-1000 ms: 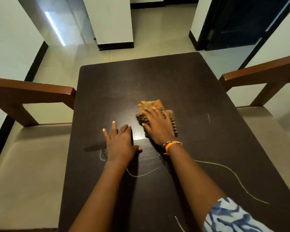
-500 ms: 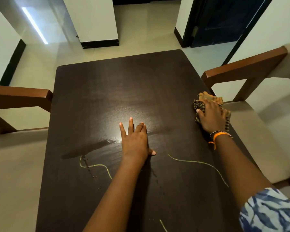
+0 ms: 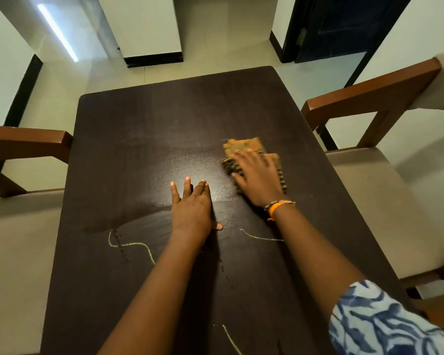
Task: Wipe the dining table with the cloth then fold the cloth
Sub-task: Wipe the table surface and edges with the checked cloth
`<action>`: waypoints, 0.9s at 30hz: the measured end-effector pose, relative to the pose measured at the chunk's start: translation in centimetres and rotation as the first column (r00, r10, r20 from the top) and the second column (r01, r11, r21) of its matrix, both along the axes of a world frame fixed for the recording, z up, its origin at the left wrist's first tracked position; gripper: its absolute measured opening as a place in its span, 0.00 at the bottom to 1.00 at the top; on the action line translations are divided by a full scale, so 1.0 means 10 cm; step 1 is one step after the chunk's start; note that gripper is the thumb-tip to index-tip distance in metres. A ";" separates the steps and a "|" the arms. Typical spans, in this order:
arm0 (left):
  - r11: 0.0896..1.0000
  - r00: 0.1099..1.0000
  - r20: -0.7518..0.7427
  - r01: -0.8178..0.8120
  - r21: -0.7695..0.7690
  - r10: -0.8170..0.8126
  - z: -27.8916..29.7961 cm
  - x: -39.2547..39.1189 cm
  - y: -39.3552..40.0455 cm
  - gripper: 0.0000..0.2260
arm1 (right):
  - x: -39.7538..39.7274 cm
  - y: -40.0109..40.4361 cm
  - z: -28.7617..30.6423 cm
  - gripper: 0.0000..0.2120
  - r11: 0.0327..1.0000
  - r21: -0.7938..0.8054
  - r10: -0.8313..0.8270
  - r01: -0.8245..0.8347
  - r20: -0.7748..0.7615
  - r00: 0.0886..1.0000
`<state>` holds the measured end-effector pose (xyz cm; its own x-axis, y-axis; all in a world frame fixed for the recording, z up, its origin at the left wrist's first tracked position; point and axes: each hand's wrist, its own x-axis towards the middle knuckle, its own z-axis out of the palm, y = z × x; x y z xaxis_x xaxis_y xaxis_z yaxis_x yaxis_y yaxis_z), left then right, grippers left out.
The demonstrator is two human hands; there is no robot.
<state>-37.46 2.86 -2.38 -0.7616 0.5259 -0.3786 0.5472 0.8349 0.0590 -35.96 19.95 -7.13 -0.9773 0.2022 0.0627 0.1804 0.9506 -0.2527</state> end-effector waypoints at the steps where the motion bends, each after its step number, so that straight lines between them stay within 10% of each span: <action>1: 1.000 1.000 0.002 -0.003 0.001 0.003 0.00 0.00 0.00 0.45 | 0.06 0.20 0.00 0.23 0.998 -0.002 -0.058 0.058 -0.008 0.998; 12: 0.999 0.999 0.020 -0.040 0.022 0.039 0.00 0.03 0.02 0.45 | 0.54 0.91 0.06 0.24 0.852 -0.060 -0.518 0.520 0.052 0.854; 21: 0.991 0.994 0.031 -0.106 0.077 0.104 0.09 0.27 -0.01 0.41 | 0.28 -0.61 0.08 0.27 0.996 -0.094 0.016 -0.010 0.060 0.998; 27: 0.998 0.992 0.115 -0.061 0.021 0.058 0.10 0.52 -0.01 0.50 | 0.66 0.15 0.04 0.28 0.996 -0.026 0.084 -0.083 0.042 0.996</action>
<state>-32.27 2.79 -1.35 -0.7442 0.4911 -0.4527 0.4849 0.8634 0.1393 -29.35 21.45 -6.72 -0.9925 0.1209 0.0167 0.1120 0.9564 -0.2699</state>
